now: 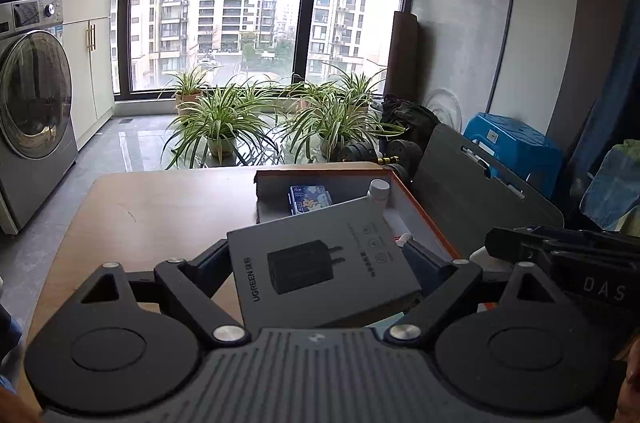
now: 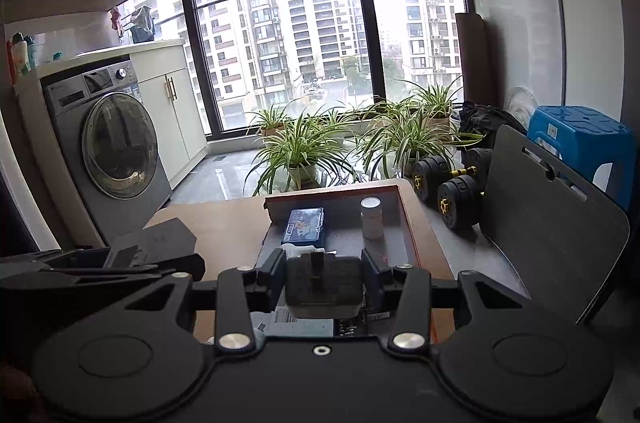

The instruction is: Organize rigid objects

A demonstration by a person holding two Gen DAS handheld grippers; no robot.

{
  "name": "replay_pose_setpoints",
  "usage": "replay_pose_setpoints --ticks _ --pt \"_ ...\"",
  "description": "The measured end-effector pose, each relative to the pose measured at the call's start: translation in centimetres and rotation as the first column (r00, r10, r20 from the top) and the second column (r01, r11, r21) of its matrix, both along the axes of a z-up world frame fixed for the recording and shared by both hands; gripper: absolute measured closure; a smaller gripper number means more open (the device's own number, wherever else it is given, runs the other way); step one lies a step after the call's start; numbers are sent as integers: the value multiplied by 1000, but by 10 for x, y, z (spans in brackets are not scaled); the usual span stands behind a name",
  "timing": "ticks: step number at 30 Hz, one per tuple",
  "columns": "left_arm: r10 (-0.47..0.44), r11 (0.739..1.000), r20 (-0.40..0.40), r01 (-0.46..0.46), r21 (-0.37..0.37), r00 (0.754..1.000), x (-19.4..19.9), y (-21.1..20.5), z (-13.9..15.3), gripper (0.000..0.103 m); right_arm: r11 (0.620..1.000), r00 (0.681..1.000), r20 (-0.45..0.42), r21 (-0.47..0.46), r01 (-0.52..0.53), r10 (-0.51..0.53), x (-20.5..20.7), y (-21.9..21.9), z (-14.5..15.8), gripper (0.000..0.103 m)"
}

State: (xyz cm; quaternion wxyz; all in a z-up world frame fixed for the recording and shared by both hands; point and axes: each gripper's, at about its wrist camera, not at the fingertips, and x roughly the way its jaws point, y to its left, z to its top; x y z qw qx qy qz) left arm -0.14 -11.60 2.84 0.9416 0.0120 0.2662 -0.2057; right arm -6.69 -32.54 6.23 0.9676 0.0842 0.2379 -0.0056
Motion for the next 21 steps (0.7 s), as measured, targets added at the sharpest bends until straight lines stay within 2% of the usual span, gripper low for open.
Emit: replay_pose_setpoints --ticks 21 --pt "8 1000 -3 -8 6 1000 2 1 2 10 1000 1000 2 -8 -15 15 9 8 4 52"
